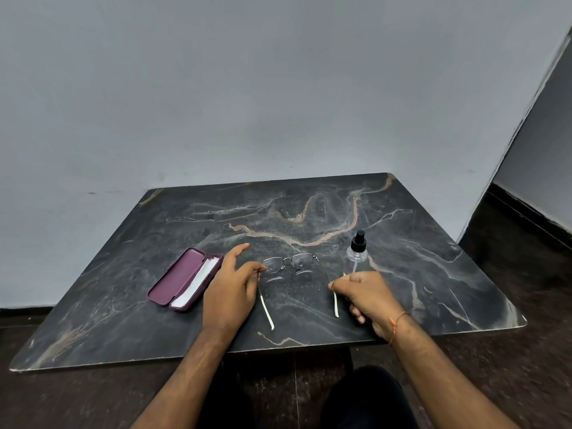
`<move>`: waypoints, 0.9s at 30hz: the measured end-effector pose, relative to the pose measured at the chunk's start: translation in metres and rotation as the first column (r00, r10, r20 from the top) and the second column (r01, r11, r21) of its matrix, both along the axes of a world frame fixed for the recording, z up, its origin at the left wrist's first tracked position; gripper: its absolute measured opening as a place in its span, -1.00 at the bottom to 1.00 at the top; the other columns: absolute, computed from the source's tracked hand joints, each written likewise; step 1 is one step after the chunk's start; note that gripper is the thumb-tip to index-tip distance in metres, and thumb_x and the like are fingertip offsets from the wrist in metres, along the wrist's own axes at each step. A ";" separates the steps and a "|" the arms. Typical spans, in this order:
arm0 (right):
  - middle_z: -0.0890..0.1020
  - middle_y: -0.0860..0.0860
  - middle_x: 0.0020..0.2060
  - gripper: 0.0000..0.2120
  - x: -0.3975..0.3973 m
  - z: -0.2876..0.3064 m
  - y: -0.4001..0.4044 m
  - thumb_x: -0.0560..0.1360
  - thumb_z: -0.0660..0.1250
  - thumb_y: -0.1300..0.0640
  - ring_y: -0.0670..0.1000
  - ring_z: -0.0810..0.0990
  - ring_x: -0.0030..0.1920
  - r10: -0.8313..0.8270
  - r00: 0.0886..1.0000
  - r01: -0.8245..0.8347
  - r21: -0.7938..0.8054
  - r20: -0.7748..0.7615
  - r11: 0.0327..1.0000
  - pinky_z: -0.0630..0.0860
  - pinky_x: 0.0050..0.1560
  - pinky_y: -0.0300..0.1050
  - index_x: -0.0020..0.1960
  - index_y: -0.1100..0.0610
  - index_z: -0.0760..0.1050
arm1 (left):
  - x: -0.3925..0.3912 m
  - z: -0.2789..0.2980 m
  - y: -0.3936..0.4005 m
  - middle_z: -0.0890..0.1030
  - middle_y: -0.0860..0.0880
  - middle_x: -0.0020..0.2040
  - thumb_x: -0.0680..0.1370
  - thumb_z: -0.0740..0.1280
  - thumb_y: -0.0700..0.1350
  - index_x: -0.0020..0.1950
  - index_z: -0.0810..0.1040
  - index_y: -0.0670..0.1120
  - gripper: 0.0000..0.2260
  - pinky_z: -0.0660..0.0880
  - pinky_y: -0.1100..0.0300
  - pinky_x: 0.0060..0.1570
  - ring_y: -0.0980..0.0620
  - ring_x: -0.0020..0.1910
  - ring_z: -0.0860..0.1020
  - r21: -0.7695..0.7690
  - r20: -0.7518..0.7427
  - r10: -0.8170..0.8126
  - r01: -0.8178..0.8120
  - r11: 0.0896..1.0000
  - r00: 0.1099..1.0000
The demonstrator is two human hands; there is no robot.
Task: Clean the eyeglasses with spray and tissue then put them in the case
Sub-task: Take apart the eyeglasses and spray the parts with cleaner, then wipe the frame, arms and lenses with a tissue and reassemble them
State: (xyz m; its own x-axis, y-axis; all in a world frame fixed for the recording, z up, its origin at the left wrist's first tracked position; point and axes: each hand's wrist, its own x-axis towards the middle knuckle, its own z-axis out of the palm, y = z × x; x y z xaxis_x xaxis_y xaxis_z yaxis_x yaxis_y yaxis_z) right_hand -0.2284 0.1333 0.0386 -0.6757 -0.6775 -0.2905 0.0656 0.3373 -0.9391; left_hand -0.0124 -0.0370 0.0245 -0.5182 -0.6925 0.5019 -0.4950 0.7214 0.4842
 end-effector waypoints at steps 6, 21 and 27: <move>0.43 0.00 -0.54 -0.77 0.004 0.001 0.001 0.53 0.50 0.16 -0.07 0.31 -0.64 -0.009 0.999 0.009 0.015 -0.031 1.000 0.23 -0.62 -0.31 -0.03 0.35 0.66 | -0.002 -0.001 -0.001 0.55 0.19 0.49 0.63 0.43 -0.18 0.09 0.71 0.16 -0.79 0.53 0.20 -0.25 0.07 0.08 0.71 -0.008 0.067 0.016 -0.015 1.000 0.998; 0.58 -0.07 -0.53 -0.91 0.027 0.007 0.015 0.50 0.53 -0.01 -0.06 0.54 -0.56 -0.114 0.950 0.108 -0.037 -0.289 0.993 0.53 -0.49 -0.16 -0.06 0.00 0.70 | 0.043 0.009 0.019 0.60 0.14 0.37 0.59 0.35 -0.12 0.28 0.66 0.09 -0.71 0.41 -0.11 0.29 0.04 0.30 0.56 -0.186 -0.112 0.100 -0.120 0.975 0.989; 0.57 -0.05 -0.45 -0.78 0.049 -0.005 0.023 0.54 0.52 0.07 -0.05 0.59 -0.37 -0.191 0.755 0.076 -0.205 -0.628 0.976 0.46 -0.24 -0.37 0.17 -0.12 0.65 | 0.104 0.008 -0.022 0.54 0.14 0.40 0.60 0.30 0.10 0.29 0.63 0.14 -0.71 0.28 -0.23 0.39 -0.04 0.43 0.45 -0.029 -0.087 0.260 -0.263 0.964 0.962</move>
